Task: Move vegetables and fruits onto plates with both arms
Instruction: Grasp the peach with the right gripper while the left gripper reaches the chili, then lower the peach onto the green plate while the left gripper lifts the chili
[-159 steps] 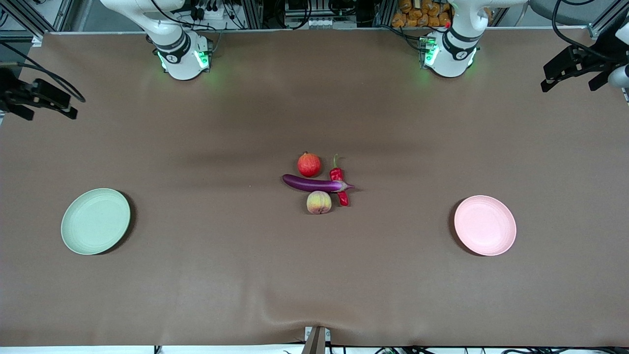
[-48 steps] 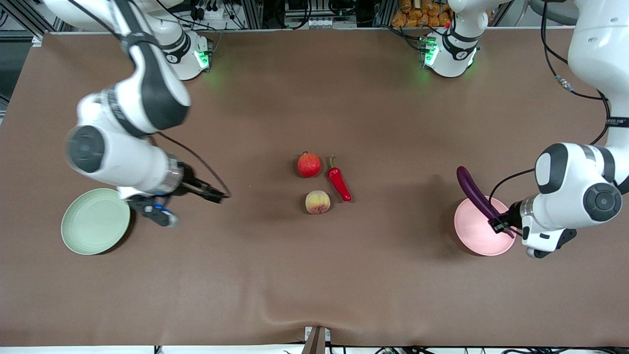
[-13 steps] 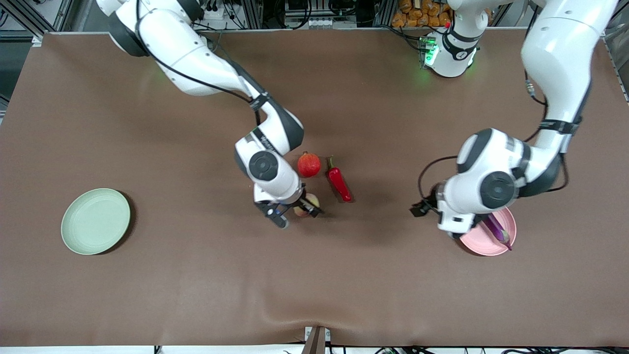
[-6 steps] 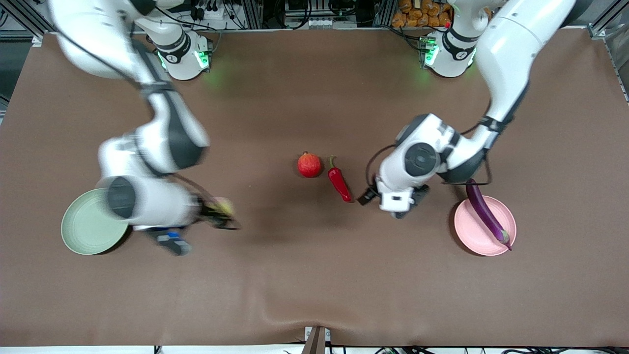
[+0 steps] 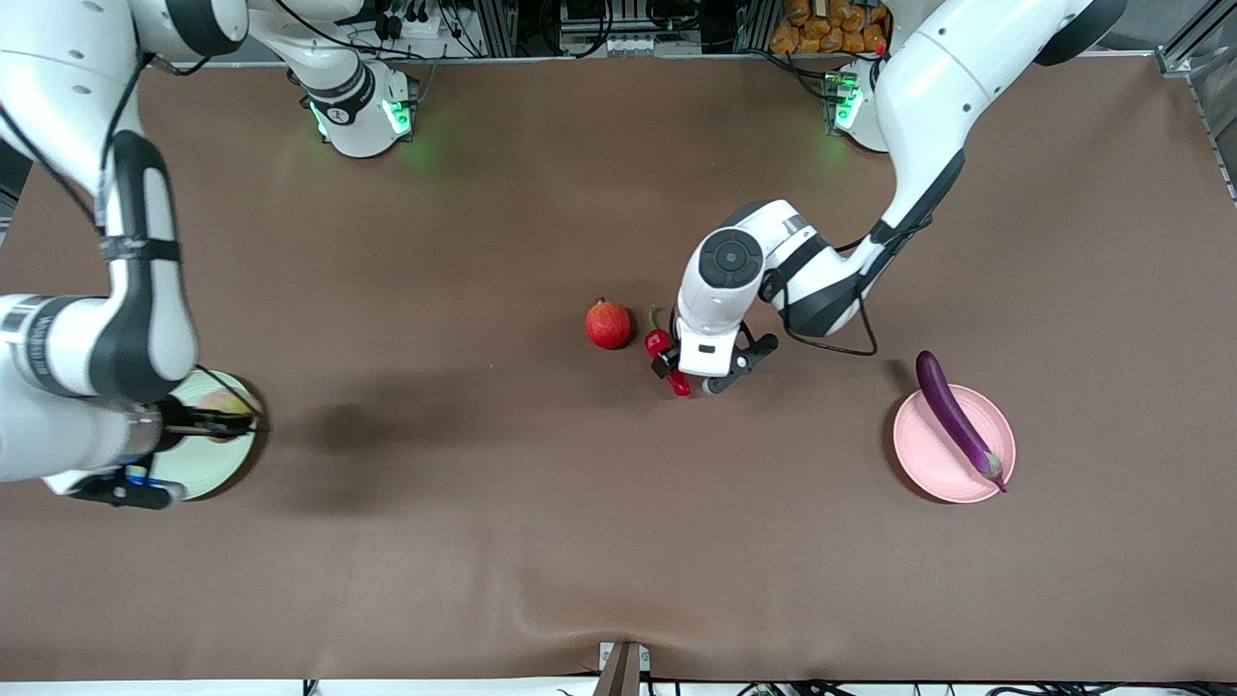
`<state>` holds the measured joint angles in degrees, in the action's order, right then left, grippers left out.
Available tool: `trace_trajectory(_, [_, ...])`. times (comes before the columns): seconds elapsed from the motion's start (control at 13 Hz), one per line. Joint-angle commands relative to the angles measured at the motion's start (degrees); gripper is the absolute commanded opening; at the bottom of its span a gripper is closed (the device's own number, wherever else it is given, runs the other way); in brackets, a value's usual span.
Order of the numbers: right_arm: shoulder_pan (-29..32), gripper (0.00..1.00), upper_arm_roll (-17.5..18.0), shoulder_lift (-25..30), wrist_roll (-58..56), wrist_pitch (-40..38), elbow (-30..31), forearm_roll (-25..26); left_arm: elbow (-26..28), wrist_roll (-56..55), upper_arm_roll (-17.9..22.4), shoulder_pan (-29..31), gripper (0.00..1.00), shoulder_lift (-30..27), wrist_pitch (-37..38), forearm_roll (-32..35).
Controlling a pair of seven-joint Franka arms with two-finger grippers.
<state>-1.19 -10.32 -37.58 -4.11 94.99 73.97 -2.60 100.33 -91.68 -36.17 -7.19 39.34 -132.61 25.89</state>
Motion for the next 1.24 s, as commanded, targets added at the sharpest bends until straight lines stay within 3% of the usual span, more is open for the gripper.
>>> trace_trajectory(0.0, [1.89, 0.0, -2.32, 1.28, -11.85, 5.35, 4.68, -0.92, 2.42, -2.97, 0.31, -0.37, 1.0, 0.99, -5.54, 4.07])
trace_trajectory(0.15, [5.14, 0.0, -3.12, 0.84, -19.06, 17.97, 11.42, -1.18, 2.24, -5.6, 0.39, -1.15, 1.0, 2.31, -8.62, 5.83])
trace_trajectory(0.31, [6.64, 0.0, -3.21, 0.4, -22.51, 22.16, 14.18, -2.75, 2.33, -6.14, 0.39, -1.33, 1.0, 3.37, -8.98, 7.94])
trace_trajectory(0.62, [10.41, 0.0, -3.21, -0.83, -31.2, 26.55, 18.39, -8.19, 2.07, -6.31, 1.01, -2.21, 0.62, 5.22, -9.07, 11.62])
trace_trajectory(0.69, [10.51, 0.0, -3.3, -0.83, -32.01, 26.13, 18.67, -9.17, 1.8, -6.23, 1.27, -2.21, 0.48, 5.39, -9.07, 12.07])
trace_trajectory(0.77, [10.34, 0.06, -3.3, -0.74, -31.93, 25.6, 18.67, -9.18, 1.63, -5.53, 1.36, -2.13, 0.16, 5.48, -9.07, 12.17])
trace_trajectory(0.85, [10.51, 0.28, -3.3, -0.83, -31.93, 25.42, 18.67, -9.18, 1.19, -5.09, 1.36, -1.78, 0.0, 5.48, -9.07, 12.17])
trace_trajectory(0.93, [10.51, 0.99, -3.3, -1.0, -31.75, 25.42, 18.76, -9.27, 0.84, -5.08, 1.36, -1.43, 0.0, 5.4, -9.07, 12.17])
trace_trajectory(1.16, [10.08, 1.0, -3.47, 0.13, -31.84, 19.12, 17.19, -12.41, 1.1, -0.2, 0.93, 4.35, 0.0, 2.25, -7.76, 12.08])
